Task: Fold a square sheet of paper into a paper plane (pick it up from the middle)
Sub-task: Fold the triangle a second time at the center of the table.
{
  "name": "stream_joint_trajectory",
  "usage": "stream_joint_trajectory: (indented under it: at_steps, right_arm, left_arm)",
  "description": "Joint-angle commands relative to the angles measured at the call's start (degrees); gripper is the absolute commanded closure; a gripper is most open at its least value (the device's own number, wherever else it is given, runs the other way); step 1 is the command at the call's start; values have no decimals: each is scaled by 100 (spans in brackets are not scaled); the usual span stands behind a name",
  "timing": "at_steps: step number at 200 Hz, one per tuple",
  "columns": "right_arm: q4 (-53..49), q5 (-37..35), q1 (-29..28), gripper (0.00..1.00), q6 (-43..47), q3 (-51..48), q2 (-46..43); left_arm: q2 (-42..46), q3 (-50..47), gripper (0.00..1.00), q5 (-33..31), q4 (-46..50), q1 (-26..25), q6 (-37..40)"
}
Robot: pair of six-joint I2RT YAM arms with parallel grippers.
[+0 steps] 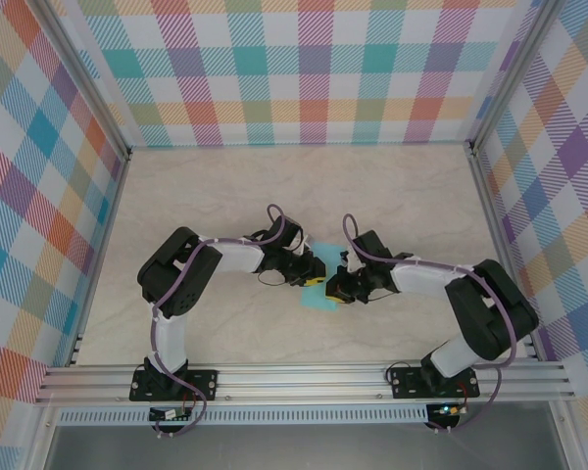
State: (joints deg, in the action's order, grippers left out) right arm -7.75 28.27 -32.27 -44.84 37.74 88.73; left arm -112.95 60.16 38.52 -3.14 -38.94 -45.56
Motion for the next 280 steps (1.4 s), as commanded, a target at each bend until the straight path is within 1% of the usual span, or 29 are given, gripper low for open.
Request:
stream_joint_trajectory:
  at_steps: [1,23,41,76,97,117,145,157,180,197,211,237,264,280]
  right_arm:
    - [-78,-55,-25,93,23,162,349]
    - [-436,-258,-25,94,134,111,592]
    - [-582,-347,-25,94,151,-23,603]
    - [-691,-185,-25,93,188,-20,101]
    - [-552,-13,-25,92,166,-144,-114]
    - [-307,78,-25,92,125,-405,79]
    - [-601,-220,-25,93,229,-476,290]
    - [-806,-339,-25,94,290,-446,153]
    - [-1119,-462,-25,94,336,-362,-379]
    - [-1109,-344,-25,93,294,-336,-695]
    - [-846,-97,-25,92,201,-353,-785]
    - [-324,254,-35,91,24,-376,-687]
    - [-285,266,-34,90,103,-315,-297]
    - [-365,132,-34,91,184,-396,-59]
  left_arm:
    - [-166,4,77,-89,336,-50,56]
    - [-162,-13,77,-93,340,-52,66]
    - [-166,-22,77,-91,338,-52,69]
    - [-159,-22,77,-108,348,-52,73]
    - [-165,-14,77,-111,356,-52,72]
    - [-166,-4,77,-109,358,-52,73]
    - [-165,22,77,-99,375,-52,73]
    - [-158,22,77,-108,387,-52,82]
    - [-150,4,77,-108,388,-52,82]
    - [-143,-21,77,-122,382,-52,78]
    - [-157,-15,77,-109,374,-52,79]
    - [-156,4,77,-96,378,-50,82]
    - [-181,35,77,-83,384,-52,80]
    - [-182,40,77,-81,384,-51,91]
